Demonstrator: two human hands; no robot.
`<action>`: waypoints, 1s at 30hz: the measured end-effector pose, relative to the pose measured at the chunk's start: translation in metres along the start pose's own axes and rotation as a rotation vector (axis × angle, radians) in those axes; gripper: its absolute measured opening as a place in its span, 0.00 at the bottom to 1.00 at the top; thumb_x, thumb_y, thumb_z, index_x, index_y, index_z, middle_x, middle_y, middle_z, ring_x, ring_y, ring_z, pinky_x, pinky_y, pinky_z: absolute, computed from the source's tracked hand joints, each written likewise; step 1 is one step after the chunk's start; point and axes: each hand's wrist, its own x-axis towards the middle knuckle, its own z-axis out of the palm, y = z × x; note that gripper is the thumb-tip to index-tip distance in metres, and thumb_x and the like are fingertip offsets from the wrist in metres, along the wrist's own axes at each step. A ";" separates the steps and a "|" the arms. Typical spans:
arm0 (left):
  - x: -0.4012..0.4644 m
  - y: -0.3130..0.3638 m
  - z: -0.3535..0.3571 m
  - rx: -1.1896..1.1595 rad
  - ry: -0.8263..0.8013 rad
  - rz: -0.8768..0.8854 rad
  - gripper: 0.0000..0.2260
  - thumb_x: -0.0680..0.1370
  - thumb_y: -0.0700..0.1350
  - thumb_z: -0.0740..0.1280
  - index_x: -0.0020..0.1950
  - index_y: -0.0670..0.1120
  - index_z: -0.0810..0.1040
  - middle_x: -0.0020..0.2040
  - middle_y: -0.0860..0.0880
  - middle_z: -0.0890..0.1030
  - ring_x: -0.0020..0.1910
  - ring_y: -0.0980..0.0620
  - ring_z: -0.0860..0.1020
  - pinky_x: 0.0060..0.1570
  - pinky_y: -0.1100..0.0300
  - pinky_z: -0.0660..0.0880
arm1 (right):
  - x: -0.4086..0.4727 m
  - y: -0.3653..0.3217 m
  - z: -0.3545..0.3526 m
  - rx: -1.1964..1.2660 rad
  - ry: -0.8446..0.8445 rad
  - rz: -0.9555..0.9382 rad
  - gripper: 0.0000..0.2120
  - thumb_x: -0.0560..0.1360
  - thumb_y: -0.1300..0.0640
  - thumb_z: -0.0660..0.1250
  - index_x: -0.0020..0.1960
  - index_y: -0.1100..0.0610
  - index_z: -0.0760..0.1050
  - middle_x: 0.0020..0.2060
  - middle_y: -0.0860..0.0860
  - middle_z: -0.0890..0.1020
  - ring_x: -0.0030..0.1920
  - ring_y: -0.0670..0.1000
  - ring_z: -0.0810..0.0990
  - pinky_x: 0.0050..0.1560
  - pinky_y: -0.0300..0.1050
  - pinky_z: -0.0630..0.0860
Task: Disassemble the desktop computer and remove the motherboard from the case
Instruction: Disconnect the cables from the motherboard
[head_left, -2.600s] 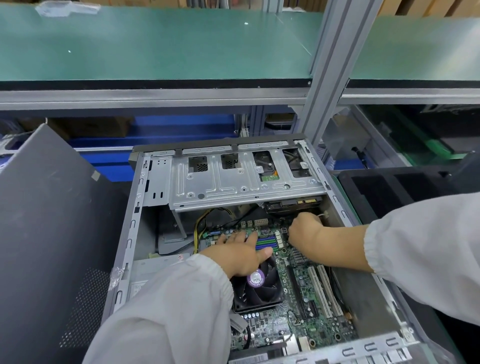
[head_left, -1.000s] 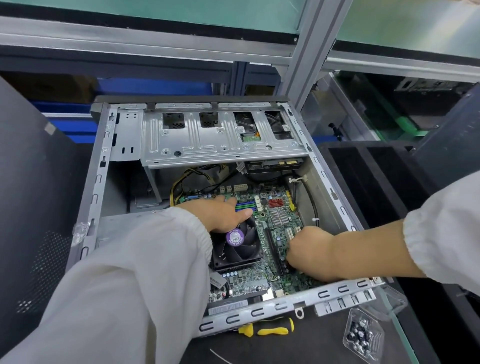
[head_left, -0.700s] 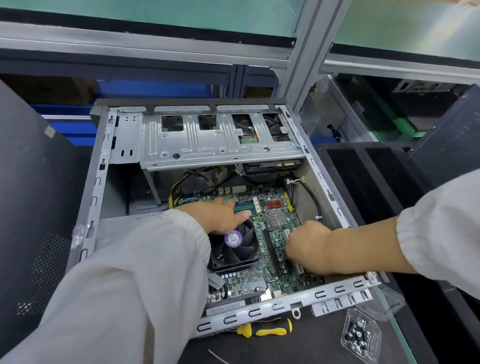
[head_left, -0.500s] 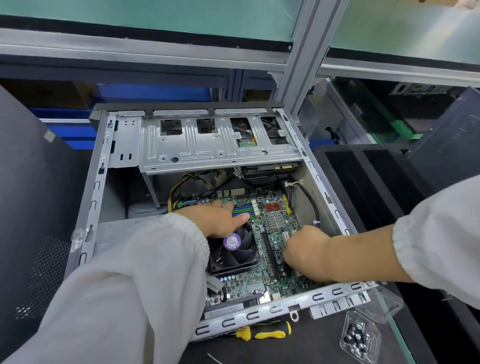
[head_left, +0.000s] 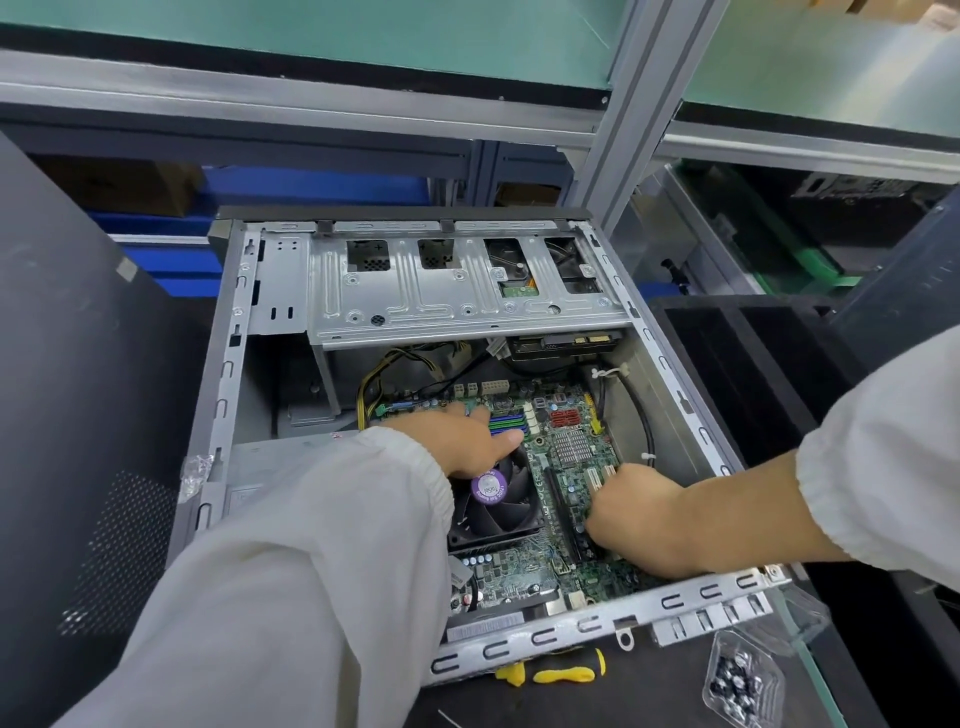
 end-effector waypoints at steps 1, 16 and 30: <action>0.000 0.000 0.000 0.002 0.005 -0.001 0.31 0.81 0.62 0.43 0.79 0.46 0.44 0.79 0.43 0.46 0.77 0.41 0.49 0.74 0.45 0.50 | 0.000 0.001 -0.001 -0.007 0.006 -0.007 0.09 0.76 0.67 0.60 0.51 0.59 0.77 0.47 0.53 0.82 0.47 0.56 0.79 0.42 0.47 0.75; 0.000 0.002 0.003 -0.010 0.019 -0.006 0.31 0.82 0.61 0.43 0.79 0.46 0.44 0.79 0.43 0.46 0.77 0.42 0.49 0.75 0.46 0.49 | -0.004 0.006 -0.006 0.004 -0.043 0.013 0.08 0.77 0.66 0.61 0.53 0.59 0.76 0.49 0.54 0.81 0.48 0.56 0.79 0.40 0.48 0.72; 0.002 0.000 0.002 -0.023 0.006 -0.006 0.31 0.81 0.62 0.43 0.79 0.47 0.43 0.79 0.44 0.45 0.77 0.42 0.48 0.75 0.44 0.48 | -0.001 0.003 0.003 -0.076 -0.002 -0.077 0.09 0.75 0.68 0.62 0.50 0.60 0.78 0.45 0.55 0.82 0.46 0.57 0.80 0.41 0.47 0.74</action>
